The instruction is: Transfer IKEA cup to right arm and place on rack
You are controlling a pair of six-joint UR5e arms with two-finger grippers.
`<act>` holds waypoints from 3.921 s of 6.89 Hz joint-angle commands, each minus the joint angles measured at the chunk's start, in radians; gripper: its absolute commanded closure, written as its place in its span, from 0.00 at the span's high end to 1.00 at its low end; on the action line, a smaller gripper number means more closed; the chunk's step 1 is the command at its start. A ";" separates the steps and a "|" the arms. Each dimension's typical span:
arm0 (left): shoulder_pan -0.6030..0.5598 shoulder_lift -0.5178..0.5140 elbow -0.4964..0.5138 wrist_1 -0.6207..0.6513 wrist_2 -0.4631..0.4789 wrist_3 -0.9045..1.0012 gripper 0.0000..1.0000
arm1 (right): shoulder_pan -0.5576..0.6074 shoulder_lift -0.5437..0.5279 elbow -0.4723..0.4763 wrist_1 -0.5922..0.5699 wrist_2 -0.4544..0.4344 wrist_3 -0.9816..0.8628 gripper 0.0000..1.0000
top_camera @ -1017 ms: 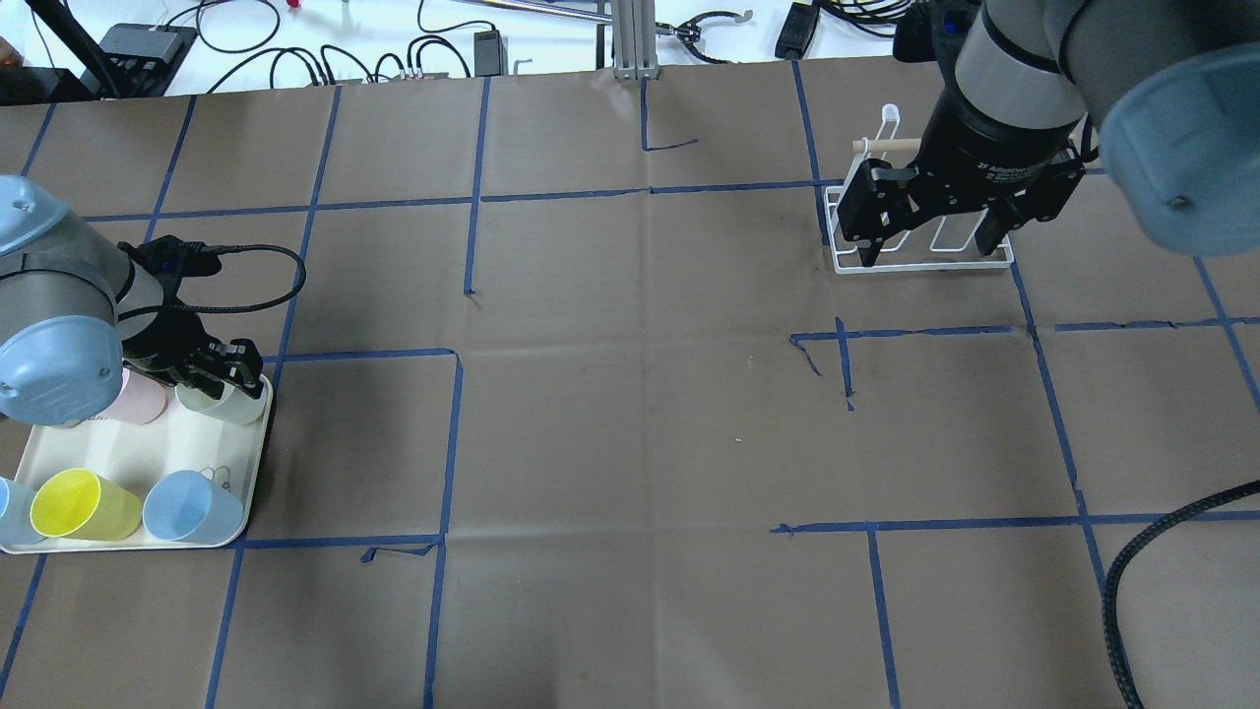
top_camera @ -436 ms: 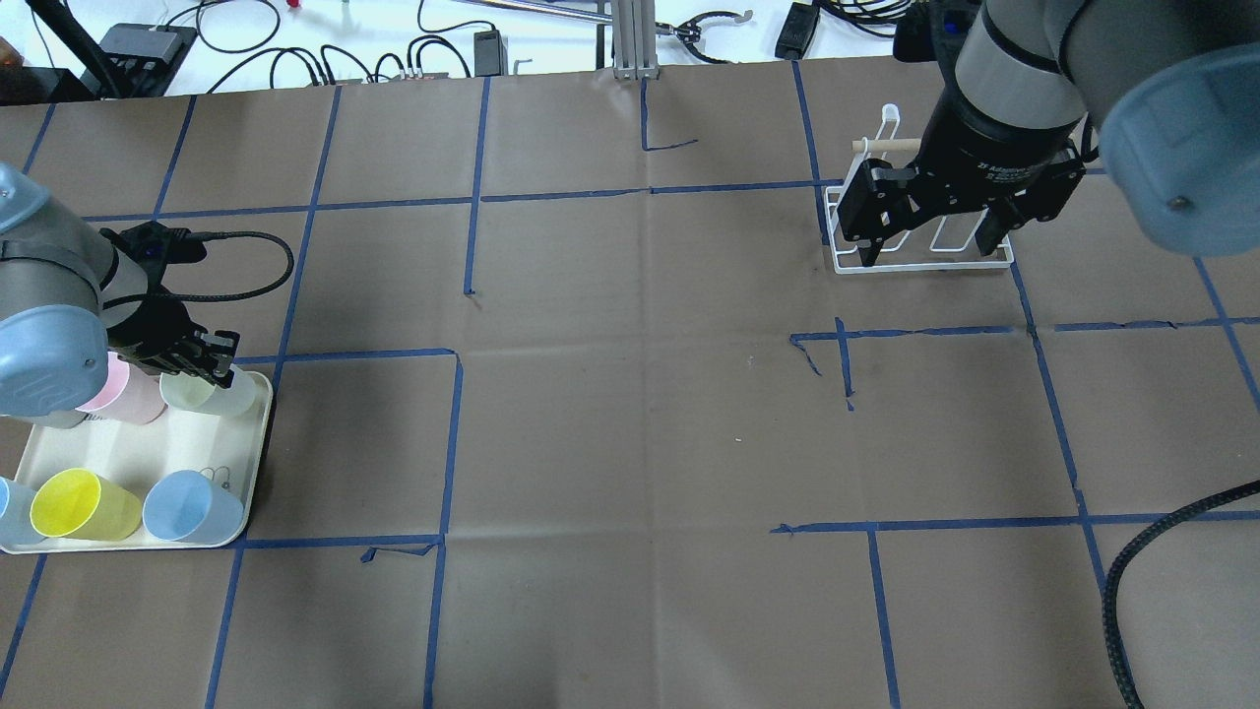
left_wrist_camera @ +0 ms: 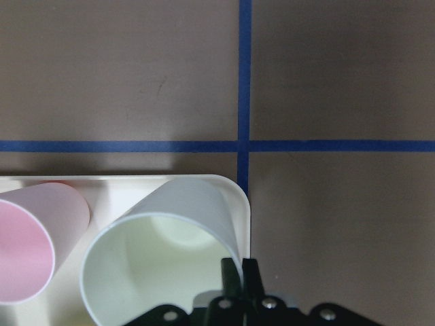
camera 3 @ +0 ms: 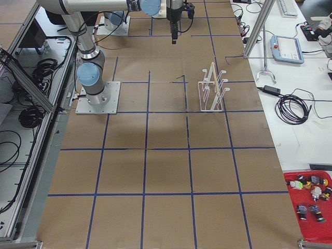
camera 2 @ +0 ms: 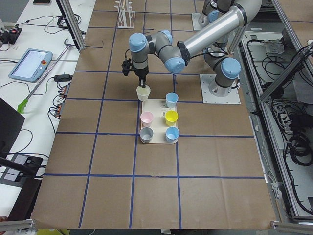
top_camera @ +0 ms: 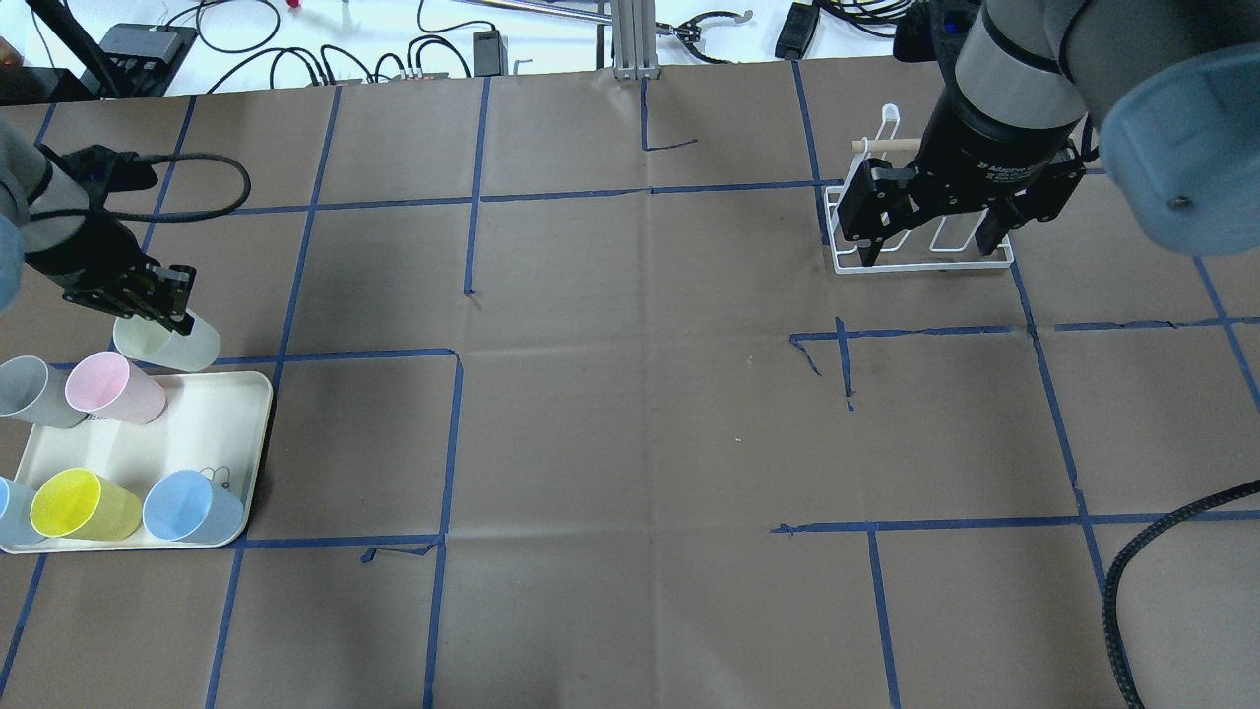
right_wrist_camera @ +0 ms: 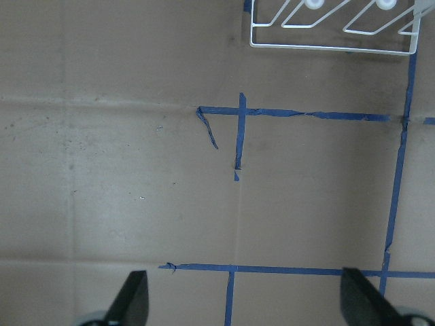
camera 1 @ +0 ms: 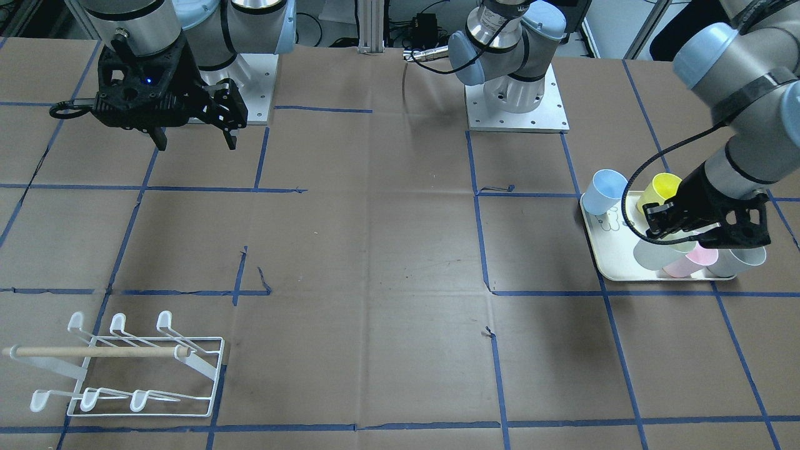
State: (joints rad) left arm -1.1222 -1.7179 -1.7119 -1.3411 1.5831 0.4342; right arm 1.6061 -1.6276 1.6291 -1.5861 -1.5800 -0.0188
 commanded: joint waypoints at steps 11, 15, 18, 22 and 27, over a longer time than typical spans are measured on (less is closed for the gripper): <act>-0.139 -0.015 0.048 0.534 -0.631 0.054 0.00 | 0.000 0.026 0.279 -0.935 0.424 0.320 1.00; -0.257 -0.094 -0.179 1.107 -0.911 0.038 0.00 | 0.032 0.132 0.409 -1.499 0.560 1.078 0.99; -0.260 -0.188 -0.354 1.577 -1.041 -0.211 0.01 | 0.034 0.172 0.472 -1.779 0.560 1.490 1.00; -0.399 -0.235 -0.278 1.785 -0.959 -0.493 0.04 | 0.050 0.257 0.442 -1.853 0.558 1.537 1.00; -0.416 -0.233 -0.278 1.769 -0.953 -0.489 0.04 | 0.109 0.382 0.370 -1.914 0.560 1.537 1.00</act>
State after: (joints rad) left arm -1.5361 -1.9517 -1.9880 0.4284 0.6302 -0.0552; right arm 1.7142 -1.2634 2.0075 -3.4976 -1.0218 1.5196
